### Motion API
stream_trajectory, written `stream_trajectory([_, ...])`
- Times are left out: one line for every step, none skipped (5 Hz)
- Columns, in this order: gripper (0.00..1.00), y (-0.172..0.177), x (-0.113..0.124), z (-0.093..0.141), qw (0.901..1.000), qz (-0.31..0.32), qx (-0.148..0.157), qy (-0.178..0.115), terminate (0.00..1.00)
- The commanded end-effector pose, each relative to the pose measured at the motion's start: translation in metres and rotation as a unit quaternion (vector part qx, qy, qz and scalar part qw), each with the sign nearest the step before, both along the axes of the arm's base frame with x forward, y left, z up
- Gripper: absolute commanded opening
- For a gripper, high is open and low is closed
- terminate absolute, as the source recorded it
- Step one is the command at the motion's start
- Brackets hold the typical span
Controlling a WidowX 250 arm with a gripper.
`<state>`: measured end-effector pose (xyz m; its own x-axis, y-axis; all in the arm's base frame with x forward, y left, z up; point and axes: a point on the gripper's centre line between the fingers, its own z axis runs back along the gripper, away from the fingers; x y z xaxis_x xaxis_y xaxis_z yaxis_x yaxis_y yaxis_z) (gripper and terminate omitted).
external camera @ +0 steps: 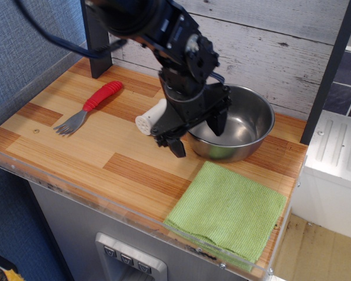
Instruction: Move the pot and put on green cloth right side of the table
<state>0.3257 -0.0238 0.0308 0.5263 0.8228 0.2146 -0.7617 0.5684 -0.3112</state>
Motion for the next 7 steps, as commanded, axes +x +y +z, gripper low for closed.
stream_trajectory([0.00, -0.005, 0.005, 0.012, 0.9987, -0.032, 0.011, -0.039, 0.00])
stream_trajectory([0.00, -0.007, -0.001, 0.018, 0.9982, -0.039, 0.006, -0.044, 0.00])
stream_trajectory([0.00, -0.005, -0.006, 0.026, 0.9978, -0.041, 0.003, -0.053, 0.00])
stream_trajectory([0.00, -0.001, -0.009, 0.030, 0.9972, -0.049, 0.004, -0.056, 0.00])
stream_trajectory([0.00, 0.005, -0.010, 0.036, 0.9966, -0.053, 0.000, -0.062, 0.00])
stream_trajectory([0.00, 0.010, -0.013, 0.048, 0.9957, -0.058, 0.000, -0.072, 0.00])
stream_trajectory([0.00, 0.013, -0.017, 0.055, 0.9936, -0.080, -0.005, -0.080, 0.00])
